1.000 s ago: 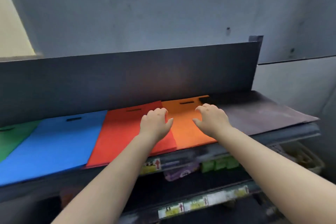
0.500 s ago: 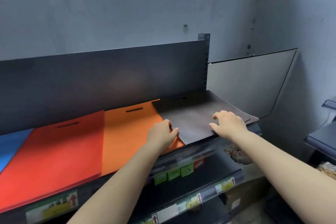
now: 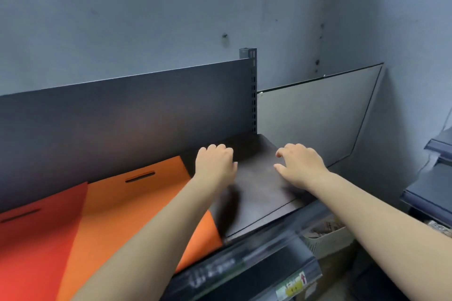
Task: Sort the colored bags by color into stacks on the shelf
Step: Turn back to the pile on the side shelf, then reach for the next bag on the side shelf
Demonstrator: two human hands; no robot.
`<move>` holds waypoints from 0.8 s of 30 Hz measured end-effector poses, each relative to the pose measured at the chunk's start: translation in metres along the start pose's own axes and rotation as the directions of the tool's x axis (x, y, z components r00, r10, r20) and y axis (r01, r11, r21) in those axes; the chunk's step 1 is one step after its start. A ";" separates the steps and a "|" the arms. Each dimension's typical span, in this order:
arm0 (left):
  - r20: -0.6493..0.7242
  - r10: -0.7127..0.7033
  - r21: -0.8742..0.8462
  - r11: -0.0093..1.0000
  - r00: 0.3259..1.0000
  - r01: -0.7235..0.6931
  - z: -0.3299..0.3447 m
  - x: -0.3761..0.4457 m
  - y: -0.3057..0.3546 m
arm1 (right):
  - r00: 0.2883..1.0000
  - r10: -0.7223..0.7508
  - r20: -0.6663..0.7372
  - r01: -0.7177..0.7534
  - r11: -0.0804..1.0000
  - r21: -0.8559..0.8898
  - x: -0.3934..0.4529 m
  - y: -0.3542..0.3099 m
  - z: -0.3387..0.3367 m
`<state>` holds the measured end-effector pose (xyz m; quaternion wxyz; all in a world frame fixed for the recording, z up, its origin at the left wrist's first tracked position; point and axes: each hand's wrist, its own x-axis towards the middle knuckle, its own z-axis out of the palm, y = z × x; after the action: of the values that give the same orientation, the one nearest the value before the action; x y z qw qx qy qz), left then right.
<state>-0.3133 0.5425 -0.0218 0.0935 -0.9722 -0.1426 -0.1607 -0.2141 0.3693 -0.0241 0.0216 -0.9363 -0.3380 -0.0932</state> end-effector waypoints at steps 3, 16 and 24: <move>-0.010 0.113 -0.003 0.994 0.994 -0.113 -0.005 0.042 0.042 | 0.998 0.053 -0.029 -0.056 0.993 -0.105 0.003 0.037 -0.009; -0.177 0.472 -0.127 0.859 0.863 -0.496 -0.038 0.144 0.307 | 0.887 0.440 -0.143 -0.462 0.860 -0.216 -0.078 0.278 -0.052; -0.210 0.610 -0.229 0.729 0.764 -0.645 -0.043 0.160 0.470 | 0.741 0.653 -0.159 -0.671 0.706 -0.227 -0.167 0.416 -0.068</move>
<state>-0.0365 0.1300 0.0085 0.0085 -0.9540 0.2257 -0.1969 -0.0863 -0.0630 0.0208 -0.0625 -0.9851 0.0370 -0.1556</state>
